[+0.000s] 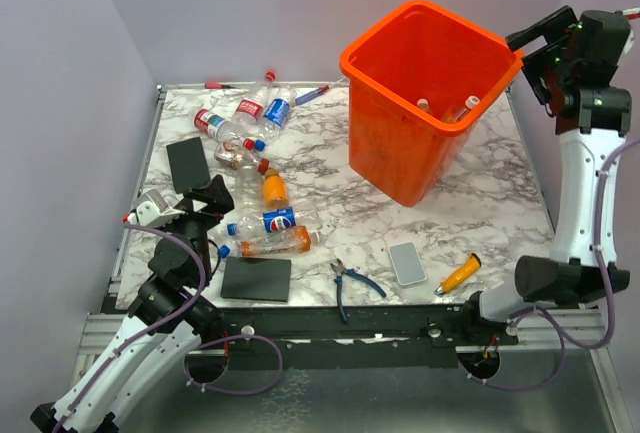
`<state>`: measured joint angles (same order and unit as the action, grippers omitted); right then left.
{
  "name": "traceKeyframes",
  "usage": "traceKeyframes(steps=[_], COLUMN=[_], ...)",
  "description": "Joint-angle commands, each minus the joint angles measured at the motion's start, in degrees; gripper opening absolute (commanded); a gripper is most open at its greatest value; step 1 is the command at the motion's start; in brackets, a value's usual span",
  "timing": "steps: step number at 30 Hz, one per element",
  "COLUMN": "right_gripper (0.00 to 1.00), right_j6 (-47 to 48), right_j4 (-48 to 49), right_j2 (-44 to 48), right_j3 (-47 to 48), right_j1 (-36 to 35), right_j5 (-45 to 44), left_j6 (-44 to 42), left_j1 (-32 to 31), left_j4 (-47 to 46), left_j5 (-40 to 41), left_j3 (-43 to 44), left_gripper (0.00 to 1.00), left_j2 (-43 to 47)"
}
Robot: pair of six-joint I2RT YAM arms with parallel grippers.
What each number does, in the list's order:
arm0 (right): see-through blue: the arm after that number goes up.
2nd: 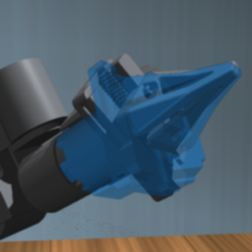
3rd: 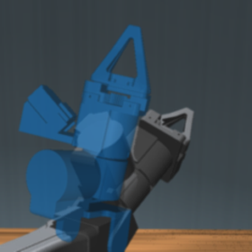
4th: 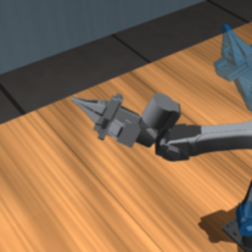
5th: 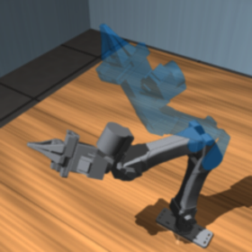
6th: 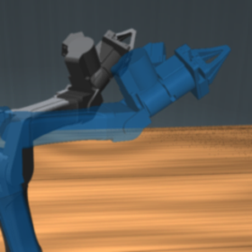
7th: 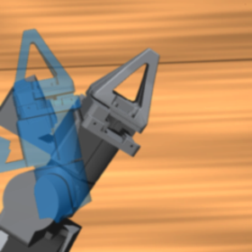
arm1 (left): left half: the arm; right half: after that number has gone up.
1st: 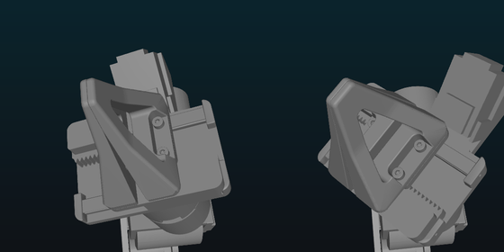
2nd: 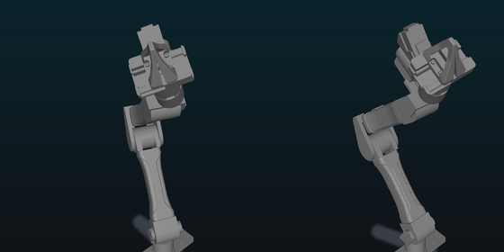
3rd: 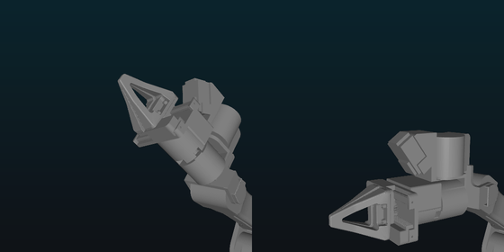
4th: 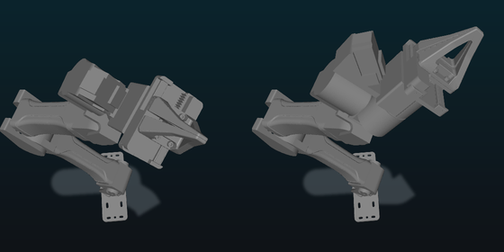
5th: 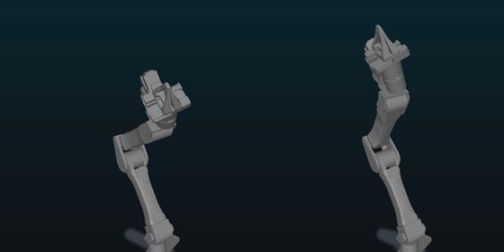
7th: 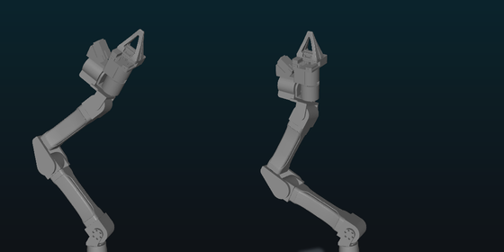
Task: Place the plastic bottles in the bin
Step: Move the trash bin to the center of the board, then pick up the plastic bottle at the center of the board.
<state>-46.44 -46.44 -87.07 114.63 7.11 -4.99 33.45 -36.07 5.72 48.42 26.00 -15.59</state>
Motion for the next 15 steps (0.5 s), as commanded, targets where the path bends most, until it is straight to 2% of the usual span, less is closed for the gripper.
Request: traceKeyframes(steps=[1, 5, 9, 15], right_gripper=[1.0, 1.0, 1.0, 1.0], right_j6=[1.8, 6.1, 8.1, 12.7], right_j4=[3.2, 15.4, 28.1, 26.2], right_j2=[9.9, 21.1, 34.7, 52.1], right_j3=[-3.6, -14.4, -29.8, -51.1], right_j1=[-0.2, -4.2, -7.0, -9.4], right_j5=[11.5, 27.0, 43.7, 47.1], left_j6=[-0.2, -0.4, -0.5, -0.9], left_j1=[-0.1, -0.1, -0.1, -0.1], left_j4=[0.4, 0.5, 0.8, 0.8], left_j5=[-0.5, -0.4, -0.4, -0.4], left_j3=[-0.2, -0.2, 0.2, 0.3], left_gripper=[0.99, 0.99, 0.99, 0.99], left_j2=[0.0, -0.6, -1.4, -2.6])
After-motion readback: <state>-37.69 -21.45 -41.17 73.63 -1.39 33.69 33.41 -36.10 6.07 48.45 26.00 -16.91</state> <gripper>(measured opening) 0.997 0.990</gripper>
